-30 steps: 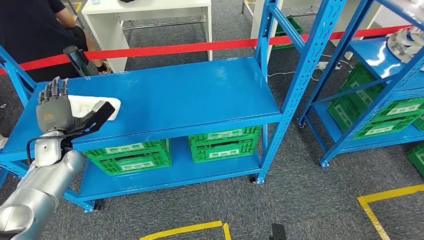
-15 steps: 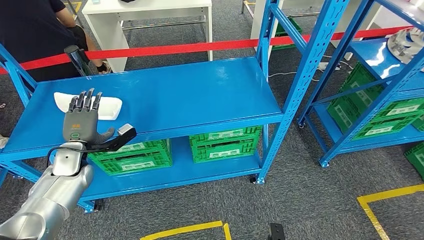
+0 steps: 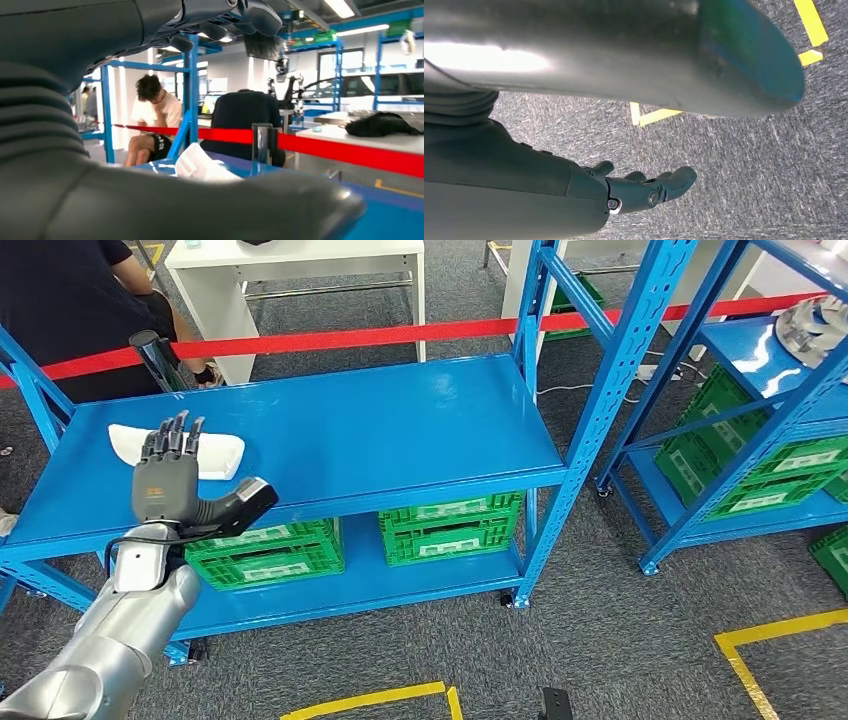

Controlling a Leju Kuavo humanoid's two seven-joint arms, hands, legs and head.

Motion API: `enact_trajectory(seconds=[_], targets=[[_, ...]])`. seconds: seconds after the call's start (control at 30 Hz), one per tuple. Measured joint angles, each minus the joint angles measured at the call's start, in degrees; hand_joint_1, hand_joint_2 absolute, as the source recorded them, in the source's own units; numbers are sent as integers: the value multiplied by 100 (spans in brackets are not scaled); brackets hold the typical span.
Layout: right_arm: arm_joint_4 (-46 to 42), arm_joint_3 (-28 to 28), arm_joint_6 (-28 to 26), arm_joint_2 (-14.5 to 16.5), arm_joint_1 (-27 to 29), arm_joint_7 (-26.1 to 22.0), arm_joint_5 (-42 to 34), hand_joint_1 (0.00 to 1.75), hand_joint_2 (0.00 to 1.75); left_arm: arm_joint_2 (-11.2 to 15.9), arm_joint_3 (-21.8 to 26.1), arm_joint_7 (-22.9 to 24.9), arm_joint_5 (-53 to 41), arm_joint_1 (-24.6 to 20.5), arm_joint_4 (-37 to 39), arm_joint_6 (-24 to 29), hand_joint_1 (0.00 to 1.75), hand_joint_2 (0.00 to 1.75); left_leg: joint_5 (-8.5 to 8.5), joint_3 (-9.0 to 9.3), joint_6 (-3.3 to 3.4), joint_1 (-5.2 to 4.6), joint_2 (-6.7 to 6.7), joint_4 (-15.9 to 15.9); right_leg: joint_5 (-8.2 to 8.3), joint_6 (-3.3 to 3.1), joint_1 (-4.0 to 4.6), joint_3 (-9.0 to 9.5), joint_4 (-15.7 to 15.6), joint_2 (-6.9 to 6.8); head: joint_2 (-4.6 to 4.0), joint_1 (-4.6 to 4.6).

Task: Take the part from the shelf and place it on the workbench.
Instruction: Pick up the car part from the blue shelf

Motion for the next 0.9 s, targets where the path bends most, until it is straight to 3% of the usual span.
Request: enact_trajectory(seconds=[0.07,0.13,0.17,0.23,0.3,0.33,0.43,0.47,0.5,0.57,0.6,0.67,0.7,0.77,0.8,0.83,0.87,0.9], targets=[[0,-20,-3,8,3,-4,2,0,0,-1,111,20,42,-84,-32,34,0,0,-3,38,107,-9,-2,-118,95,55,-9,39,12,-7,0,3],[0,-36,-12,5,-2,-4,2,0,0,-16,203,56,52,-204,-70,80,0,0,42,185,183,28,2,-292,99,97,0,13,117,-8,0,10],[0,-46,-18,3,-6,-3,1,0,0,-26,246,88,52,-275,-81,99,0,0,65,251,196,55,5,-335,3,123,-4,-70,253,-4,0,14],[0,-73,-36,1,-6,1,-2,0,0,-43,325,154,46,-381,-93,120,0,0,69,310,181,90,15,-354,-288,191,-42,-407,839,1,0,26],[0,-109,-64,1,11,6,-6,0,0,-52,382,195,33,-412,-91,104,0,0,23,346,113,139,13,-347,-420,266,-111,-753,1364,-2,0,30],[0,-128,-77,0,19,7,-9,0,0,-55,400,208,21,-414,-90,88,0,0,-17,375,59,182,10,-337,-348,313,-152,-806,1367,-6,0,31],[8,-160,-91,12,32,8,-16,0,0,-60,422,251,-1,-424,-88,53,0,0,-197,471,-165,328,8,-231,162,521,-299,-467,453,-27,0,45],[15,-167,-90,20,27,7,-17,0,0,-64,432,266,-3,-434,-86,45,0,0,-265,475,-246,349,9,-180,190,520,-316,-367,236,-28,0,63],[22,-174,-90,27,28,9,-19,0,0,-69,445,288,-6,-443,-85,39,0,0,-324,469,-322,352,10,-135,168,464,-325,-334,159,-20,0,72],[26,-191,-90,27,27,9,-17,0,0,-79,468,365,-29,-467,-85,32,0,0,-369,468,-416,354,2,-67,30,252,-308,-346,271,-13,0,70],[26,-197,-91,26,30,11,-15,0,0,-83,473,419,-46,-480,-86,33,0,0,-316,417,-450,363,1,47,15,182,-306,-342,309,-8,0,54],[25,-202,-93,27,22,8,-9,0,0,-89,481,515,-70,-504,-84,33,0,0,-165,64,-468,368,13,606,-52,96,-276,-284,322,-1,0,46],[24,-203,-94,27,20,6,-5,0,0,-86,489,545,-73,-508,-79,22,0,0,-183,-209,-449,351,21,993,-85,65,-255,-241,304,5,0,42],[24,-205,-95,27,22,7,1,0,0,-79,523,584,-48,-505,-59,-39,0,0,-503,-726,-376,284,25,1615,-157,12,-201,-136,268,22,0,40],[24,-206,-92,27,23,9,7,0,0,-76,552,603,-27,-501,-46,-92,0,0,-655,-896,-329,241,24,1745,-197,-13,-165,-77,258,35,0,41],[24,-207,-90,27,24,11,13,0,0,-73,584,633,-5,-496,-32,-151,0,0,-686,-986,-271,196,23,1723,-239,-36,-125,-15,252,49,0,42],[24,-208,-87,27,23,13,23,0,0,-65,618,675,10,-491,-18,-212,0,0,-556,-988,-193,142,20,1532,-281,-58,-83,50,246,64,0,42],[24,-208,-85,27,22,15,34,0,0,-54,647,737,13,-489,-7,-275,0,0,-299,-921,-91,77,17,1207,-321,-79,-43,115,239,76,0,42]])
